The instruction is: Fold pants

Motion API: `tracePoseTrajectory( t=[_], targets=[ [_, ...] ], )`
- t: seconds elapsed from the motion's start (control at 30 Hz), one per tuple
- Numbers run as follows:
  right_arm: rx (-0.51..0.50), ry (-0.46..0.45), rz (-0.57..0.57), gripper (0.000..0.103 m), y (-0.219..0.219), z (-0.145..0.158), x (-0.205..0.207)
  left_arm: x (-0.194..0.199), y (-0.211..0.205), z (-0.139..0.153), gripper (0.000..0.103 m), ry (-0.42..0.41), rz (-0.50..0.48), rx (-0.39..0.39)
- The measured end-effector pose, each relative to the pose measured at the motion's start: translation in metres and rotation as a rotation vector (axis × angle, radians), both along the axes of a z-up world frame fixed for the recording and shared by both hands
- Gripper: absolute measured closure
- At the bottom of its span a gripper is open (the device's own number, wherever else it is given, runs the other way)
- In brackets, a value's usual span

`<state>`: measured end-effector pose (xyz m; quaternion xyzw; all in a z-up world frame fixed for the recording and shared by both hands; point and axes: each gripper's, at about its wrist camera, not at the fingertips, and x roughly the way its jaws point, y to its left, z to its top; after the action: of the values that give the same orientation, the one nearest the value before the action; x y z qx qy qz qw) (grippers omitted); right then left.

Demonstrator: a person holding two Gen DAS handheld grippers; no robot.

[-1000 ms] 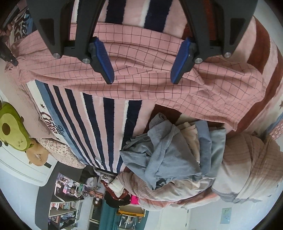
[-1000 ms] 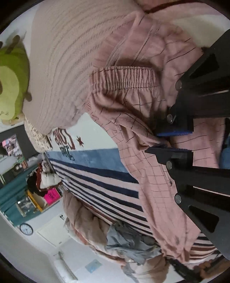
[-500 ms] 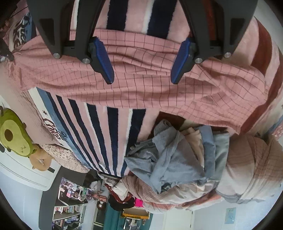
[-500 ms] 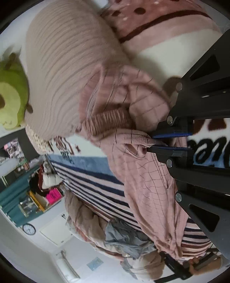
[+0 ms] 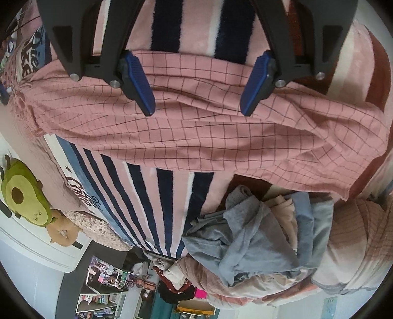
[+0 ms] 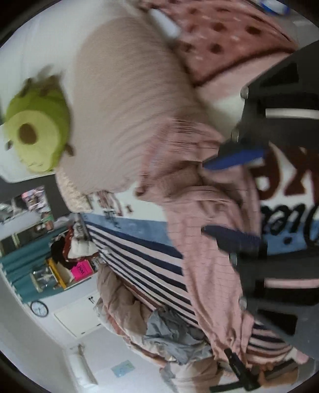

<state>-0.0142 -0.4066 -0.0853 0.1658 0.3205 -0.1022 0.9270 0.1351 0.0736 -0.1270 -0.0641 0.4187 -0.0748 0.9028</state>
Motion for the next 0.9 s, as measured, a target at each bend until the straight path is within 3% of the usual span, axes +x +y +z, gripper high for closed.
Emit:
tracePoseTrajectory(
  t=[0.17, 0.2, 0.23, 0.27, 0.37, 0.57, 0.7, 0.8, 0.87, 0.9],
  targets=[
    [-0.024, 0.115, 0.023, 0.057, -0.004, -0.015, 0.047, 0.000, -0.005, 0.001, 0.035, -0.002, -0.008, 0.008],
    [-0.035, 0.127, 0.011, 0.062, -0.005, -0.020, 0.053, 0.000, -0.005, 0.001, 0.035, -0.001, -0.006, 0.011],
    [-0.054, 0.122, -0.009, 0.090, -0.004, -0.021, 0.053, -0.001, -0.004, 0.001, 0.035, -0.001, -0.005, 0.012],
    [-0.067, 0.110, -0.026, 0.097, -0.004, -0.020, 0.051, -0.002, -0.003, 0.001, 0.035, -0.002, -0.003, 0.013],
    [-0.069, 0.039, -0.068, 0.099, -0.006, -0.013, 0.030, -0.002, 0.001, -0.001, 0.035, 0.000, 0.007, 0.011],
    [0.009, 0.001, -0.155, 0.100, -0.027, -0.013, -0.013, -0.003, 0.004, -0.002, 0.035, 0.003, 0.006, 0.001],
    [-0.016, 0.084, -0.137, 0.097, -0.027, -0.032, -0.010, -0.004, 0.007, -0.006, 0.035, 0.017, 0.006, -0.020],
    [0.005, 0.079, -0.132, 0.090, -0.026, -0.031, -0.014, -0.008, 0.015, -0.005, 0.035, 0.019, 0.021, -0.030],
    [0.006, 0.044, -0.117, 0.071, -0.022, -0.023, -0.020, -0.009, 0.027, -0.004, 0.035, 0.018, 0.052, -0.045],
    [-0.007, 0.028, -0.105, 0.070, -0.018, -0.017, -0.021, -0.009, 0.037, -0.003, 0.035, 0.017, 0.079, -0.059]
  ],
)
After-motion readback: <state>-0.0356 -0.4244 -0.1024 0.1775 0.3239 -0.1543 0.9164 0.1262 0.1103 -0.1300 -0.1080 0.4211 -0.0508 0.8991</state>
